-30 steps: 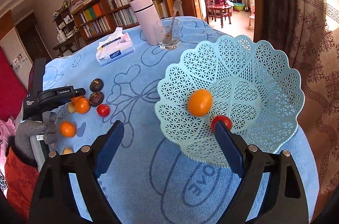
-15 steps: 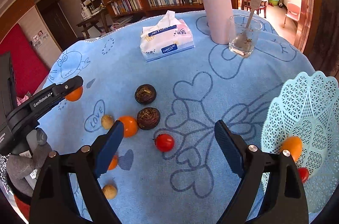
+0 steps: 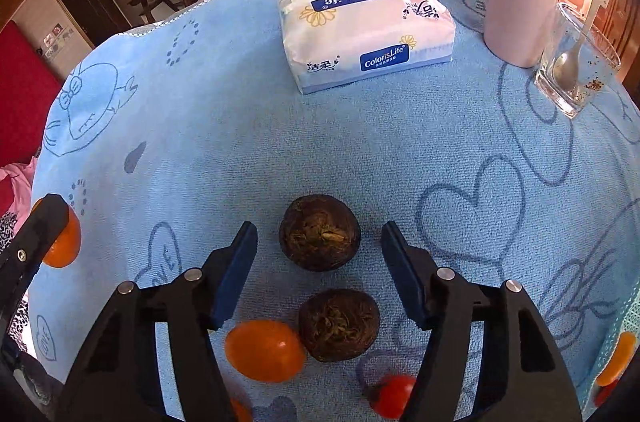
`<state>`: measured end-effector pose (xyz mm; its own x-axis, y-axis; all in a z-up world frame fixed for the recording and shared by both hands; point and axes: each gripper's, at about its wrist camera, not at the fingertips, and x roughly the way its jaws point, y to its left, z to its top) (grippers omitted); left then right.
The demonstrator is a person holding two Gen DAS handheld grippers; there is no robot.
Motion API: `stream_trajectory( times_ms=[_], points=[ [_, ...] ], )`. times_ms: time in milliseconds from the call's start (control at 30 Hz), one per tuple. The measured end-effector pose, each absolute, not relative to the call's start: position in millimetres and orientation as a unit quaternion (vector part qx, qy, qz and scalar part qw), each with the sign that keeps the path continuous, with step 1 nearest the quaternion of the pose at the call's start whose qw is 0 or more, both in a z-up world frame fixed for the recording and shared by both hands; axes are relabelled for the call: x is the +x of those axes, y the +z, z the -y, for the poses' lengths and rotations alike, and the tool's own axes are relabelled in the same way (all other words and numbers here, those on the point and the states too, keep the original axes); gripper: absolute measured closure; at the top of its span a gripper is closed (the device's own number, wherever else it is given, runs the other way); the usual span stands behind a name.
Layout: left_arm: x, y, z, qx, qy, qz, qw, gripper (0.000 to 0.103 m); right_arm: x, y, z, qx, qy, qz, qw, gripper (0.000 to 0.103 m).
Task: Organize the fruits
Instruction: 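Grasp the dark brown round fruit with the right tool, then lower the dark brown fruit into the basket and open the right tool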
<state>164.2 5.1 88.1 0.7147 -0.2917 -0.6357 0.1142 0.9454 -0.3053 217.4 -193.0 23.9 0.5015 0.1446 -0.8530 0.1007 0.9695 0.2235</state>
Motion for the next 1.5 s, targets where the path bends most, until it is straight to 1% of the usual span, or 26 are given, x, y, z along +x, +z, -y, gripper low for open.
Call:
stream_trajectory(
  times_ms=[33,67,100,167,300,467,700,833,1067,1233,1433,1500],
  points=[
    [164.4,87.1,-5.0,-0.124,-0.111,-0.363,0.917,0.066,218.7,21.2,191.5,0.119,0.011,-0.501,0.857,0.043],
    [164.9,86.5,-4.8,-0.125,-0.112,-0.364,0.916,0.066,218.7,20.1,189.8,0.111,0.006,-0.5,0.859,0.048],
    [165.1,86.0,-4.7,-0.126,-0.111,-0.365,0.916,0.066,218.3,20.1,188.1,0.101,0.001,-0.497,0.862,0.055],
    [164.9,85.6,-4.1,-0.128,-0.111,-0.367,0.915,0.066,218.1,20.7,189.4,0.101,0.005,-0.496,0.862,0.059],
    [163.0,88.0,-2.5,-0.127,-0.118,-0.364,0.915,0.066,211.0,28.9,199.3,0.116,0.001,-0.49,0.864,0.059],
    [158.2,92.7,0.7,-0.127,-0.127,-0.358,0.916,0.066,190.2,53.4,220.9,0.121,-0.016,-0.471,0.874,0.059],
    [144.9,101.9,18.3,-0.116,-0.157,-0.348,0.917,0.066,142.2,92.0,283.2,0.147,-0.082,-0.44,0.882,0.059],
    [135.9,106.9,30.4,-0.108,-0.179,-0.343,0.916,0.066,104.2,103.6,320.1,0.162,-0.12,-0.428,0.881,0.059],
    [121.1,115.4,47.0,-0.095,-0.207,-0.333,0.915,0.066,53.5,85.1,370.9,0.198,-0.185,-0.443,0.854,0.059],
    [113.7,117.6,54.4,-0.089,-0.217,-0.329,0.915,0.066,39.8,66.7,394.4,0.236,-0.201,-0.454,0.835,0.059],
    [109.6,117.9,61.4,-0.083,-0.226,-0.329,0.913,0.066,38.6,59.7,414.4,0.254,-0.226,-0.45,0.826,0.059],
    [109.2,116.8,62.9,-0.082,-0.228,-0.331,0.912,0.066,36.9,60.8,417.8,0.26,-0.233,-0.446,0.824,0.049]
  ],
)
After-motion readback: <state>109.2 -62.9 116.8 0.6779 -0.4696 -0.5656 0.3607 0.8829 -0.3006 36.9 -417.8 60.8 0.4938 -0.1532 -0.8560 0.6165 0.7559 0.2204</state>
